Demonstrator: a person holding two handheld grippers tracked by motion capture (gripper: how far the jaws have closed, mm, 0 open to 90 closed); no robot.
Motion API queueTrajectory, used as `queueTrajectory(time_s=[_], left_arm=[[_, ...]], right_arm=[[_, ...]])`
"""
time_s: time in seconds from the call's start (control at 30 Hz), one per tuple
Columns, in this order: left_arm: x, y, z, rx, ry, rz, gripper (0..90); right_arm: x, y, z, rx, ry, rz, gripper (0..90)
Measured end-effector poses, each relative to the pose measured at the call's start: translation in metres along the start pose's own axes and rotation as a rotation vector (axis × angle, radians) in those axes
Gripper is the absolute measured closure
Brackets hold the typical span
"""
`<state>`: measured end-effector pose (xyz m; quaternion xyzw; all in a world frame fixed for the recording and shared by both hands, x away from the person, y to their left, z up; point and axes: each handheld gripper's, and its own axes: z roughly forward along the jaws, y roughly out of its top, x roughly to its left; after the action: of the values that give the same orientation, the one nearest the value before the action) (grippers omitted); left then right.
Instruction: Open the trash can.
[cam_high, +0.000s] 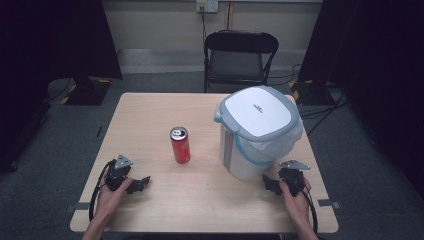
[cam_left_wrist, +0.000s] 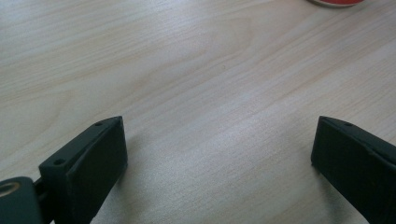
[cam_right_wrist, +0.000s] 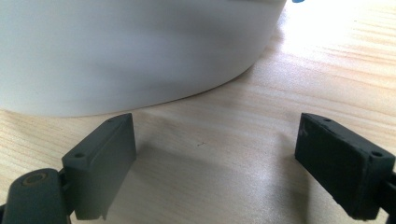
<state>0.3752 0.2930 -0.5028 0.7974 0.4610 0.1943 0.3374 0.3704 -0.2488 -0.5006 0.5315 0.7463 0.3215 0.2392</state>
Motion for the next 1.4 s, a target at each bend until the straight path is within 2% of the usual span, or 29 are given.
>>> queueTrajectory(time_s=[0.17, 0.27, 0.33, 0.43, 0.47, 0.6, 0.67, 0.77, 0.8, 0.83, 0.87, 0.97, 1.03, 1.07, 1.1, 1.17, 1.2, 1.33, 1.4], left_arm=[[-0.002, 0.001, -0.002, 0.005, 0.007, -0.006, 6.9], [-0.003, 0.002, -0.005, 0.01, 0.022, -0.01, 17.2], [-0.005, 0.003, -0.005, 0.01, 0.023, -0.012, 17.1], [-0.007, 0.006, -0.007, 0.015, 0.018, 0.004, 17.6], [-0.011, 0.011, -0.009, -0.006, -0.017, -0.002, 17.5], [-0.021, 0.021, -0.012, -0.033, -0.035, 0.029, 19.2], [-0.03, 0.031, -0.012, -0.058, -0.061, 0.065, 19.3], [-0.037, 0.039, -0.013, -0.07, -0.079, 0.086, 19.2], [-0.043, 0.047, -0.013, -0.089, -0.101, 0.118, 19.2], [-0.043, 0.047, -0.013, -0.089, -0.101, 0.118, 19.3], [-0.049, 0.053, -0.012, -0.121, -0.107, 0.127, 19.1], [-0.051, 0.061, -0.009, -0.128, -0.115, 0.137, 18.7], [-0.057, 0.074, -0.001, -0.14, -0.134, 0.156, 17.4], [-0.057, 0.074, -0.001, -0.14, -0.134, 0.156, 17.4], [-0.06, 0.082, 0.004, -0.158, -0.155, 0.16, 17.9], [-0.061, 0.086, 0.006, -0.158, -0.16, 0.162, 20.9], [-0.064, 0.094, 0.01, -0.159, -0.159, 0.16, 19.3], [-0.066, 0.105, 0.017, -0.165, -0.136, 0.16, 18.6], [-0.068, 0.11, 0.021, -0.162, -0.143, 0.155, 17.4]], right_arm=[[0.0, 0.0, 0.0, 0.001, 0.003, -0.004, 11.5], [0.0, 0.0, 0.0, 0.0, 0.003, -0.004, 11.4], [0.0, 0.0, 0.0, 0.0, 0.003, -0.004, 11.4], [0.0, 0.0, 0.0, 0.0, 0.003, -0.004, 11.4], [0.0, 0.0, 0.0, 0.0, 0.002, -0.004, 11.4], [0.0, 0.0, 0.0, 0.0, 0.002, -0.004, 11.4], [0.0, 0.0, 0.0, 0.0, 0.003, -0.004, 11.4], [0.0, 0.0, 0.0, 0.0, 0.003, -0.004, 11.4], [0.0, 0.0, 0.0, 0.0, 0.003, -0.004, 11.4], [0.0, 0.0, 0.0, 0.0, 0.003, -0.004, 11.4], [0.0, 0.0, 0.0, 0.0, 0.003, -0.004, 11.5], [0.0, 0.0, 0.0, 0.0, 0.003, -0.004, 11.4], [0.0, 0.0, 0.0, 0.0, 0.003, -0.004, 11.4], [0.0, 0.0, 0.0, 0.0, 0.003, -0.004, 11.4], [0.0, 0.0, 0.0, 0.0, 0.003, -0.004, 11.5], [0.0, 0.0, 0.0, 0.0, 0.003, -0.004, 11.4], [0.0, 0.0, 0.0, 0.0, 0.004, -0.004, 11.5], [0.0, 0.0, 0.0, 0.0, 0.002, -0.004, 11.4], [0.0, 0.0, 0.0, 0.0, 0.003, -0.004, 11.4]])
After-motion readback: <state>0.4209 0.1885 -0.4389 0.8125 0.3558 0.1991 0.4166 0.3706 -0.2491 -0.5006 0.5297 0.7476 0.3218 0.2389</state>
